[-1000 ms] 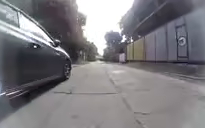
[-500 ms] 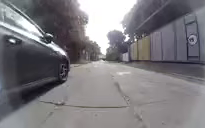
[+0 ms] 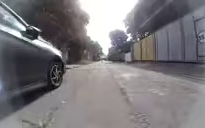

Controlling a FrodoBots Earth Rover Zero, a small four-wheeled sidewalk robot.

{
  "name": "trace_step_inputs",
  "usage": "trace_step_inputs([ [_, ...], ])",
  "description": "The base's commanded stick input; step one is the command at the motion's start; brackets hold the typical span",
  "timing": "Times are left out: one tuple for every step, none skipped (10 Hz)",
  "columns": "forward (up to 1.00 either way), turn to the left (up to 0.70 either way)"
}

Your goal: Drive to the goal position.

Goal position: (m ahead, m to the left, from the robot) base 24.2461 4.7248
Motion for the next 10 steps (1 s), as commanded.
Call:
trace_step_inputs([
  [1.0,0.0],
  [1.0,0.0],
  [1.0,0.0],
  [1.0,0.0],
  [1.0,0.0],
  [1.0,0.0],
  [1.0,0.01],
  [1.0,0.0],
  [1.0,0.0],
  [1.0,0.0],
])
